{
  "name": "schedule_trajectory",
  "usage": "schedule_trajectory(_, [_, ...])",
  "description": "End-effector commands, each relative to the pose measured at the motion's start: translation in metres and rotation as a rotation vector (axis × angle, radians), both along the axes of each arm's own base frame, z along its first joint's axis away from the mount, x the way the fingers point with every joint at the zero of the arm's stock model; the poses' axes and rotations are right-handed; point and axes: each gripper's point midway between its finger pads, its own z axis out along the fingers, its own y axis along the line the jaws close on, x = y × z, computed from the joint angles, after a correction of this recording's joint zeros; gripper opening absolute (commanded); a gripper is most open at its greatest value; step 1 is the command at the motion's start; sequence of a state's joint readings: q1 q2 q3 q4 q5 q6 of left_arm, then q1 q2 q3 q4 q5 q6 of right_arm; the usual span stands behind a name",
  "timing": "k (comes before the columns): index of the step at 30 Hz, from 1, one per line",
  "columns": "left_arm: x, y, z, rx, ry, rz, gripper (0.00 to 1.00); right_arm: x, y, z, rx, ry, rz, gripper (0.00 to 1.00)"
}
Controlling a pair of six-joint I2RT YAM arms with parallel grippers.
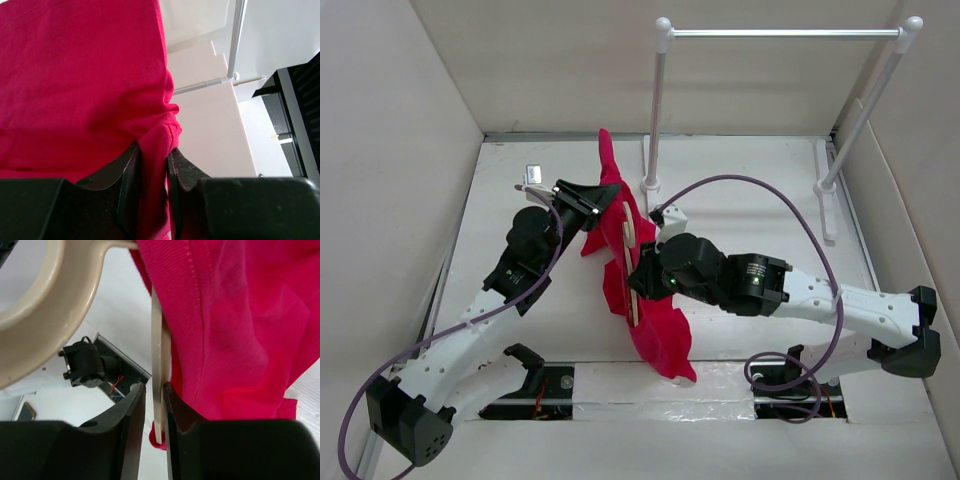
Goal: Place the t-shirt on the hanger
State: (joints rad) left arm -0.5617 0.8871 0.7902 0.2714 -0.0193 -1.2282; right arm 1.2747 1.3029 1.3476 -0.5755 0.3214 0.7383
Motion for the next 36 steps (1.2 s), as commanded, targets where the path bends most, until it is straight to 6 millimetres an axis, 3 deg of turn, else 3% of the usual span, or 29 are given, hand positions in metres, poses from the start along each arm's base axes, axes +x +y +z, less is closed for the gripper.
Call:
schedule_trajectory(1, [-0.014,-0.002,0.027,-0.063,-0.068,-0.049,0.00,0.016,-0.003,0.027,0.063,-0.048,-0.088,0.23])
schedule_trajectory(10, [-0.017,-0.004,0.028,-0.065,-0.067,-0.067,0.00,0.030,0.002,0.008,0.000,-0.073,-0.167,0.34])
schedule_trajectory(12, [-0.018,-0.003,0.030,-0.060,-0.074,-0.066,0.00,0.033,0.001,0.005,-0.013,-0.076,-0.179,0.29])
schedule_trajectory(13, [-0.018,-0.004,0.033,-0.056,-0.079,-0.066,0.00,0.033,0.000,0.005,-0.016,-0.079,-0.184,0.04])
schedule_trajectory(14, [-0.017,-0.002,0.035,-0.049,-0.087,-0.056,0.00,0.034,-0.003,0.008,-0.011,-0.083,-0.195,0.00])
schedule_trajectory(18, [-0.010,-0.001,0.036,0.019,-0.096,-0.030,0.00,0.030,-0.011,0.021,0.019,-0.091,-0.180,0.00])
schedule_trajectory(23, [0.011,0.012,0.057,0.144,-0.162,0.035,0.01,0.006,-0.026,0.017,-0.002,-0.032,-0.085,0.00])
schedule_trajectory(24, [0.017,0.009,0.053,0.180,-0.150,0.033,0.09,0.002,-0.030,0.016,-0.005,-0.022,-0.073,0.00])
schedule_trajectory(26, [0.027,0.019,0.066,0.228,-0.175,0.104,0.16,-0.007,-0.037,0.010,-0.013,0.008,-0.042,0.00])
schedule_trajectory(27, [0.035,0.017,0.061,0.259,-0.162,0.114,0.26,-0.012,-0.044,0.016,0.006,0.014,-0.032,0.00])
schedule_trajectory(28, [0.039,0.020,0.070,0.269,-0.177,0.140,0.31,-0.016,-0.049,0.017,0.004,0.021,-0.023,0.00])
schedule_trajectory(30, [0.052,0.023,0.067,0.322,-0.168,0.172,0.47,-0.022,-0.057,0.020,0.019,0.035,-0.005,0.00])
schedule_trajectory(33, [0.065,0.025,0.079,0.350,-0.184,0.198,0.66,-0.025,-0.067,0.022,0.021,0.042,-0.001,0.00])
schedule_trajectory(36, [0.074,0.023,0.077,0.388,-0.177,0.206,0.71,-0.026,-0.072,0.027,0.033,0.038,-0.004,0.00])
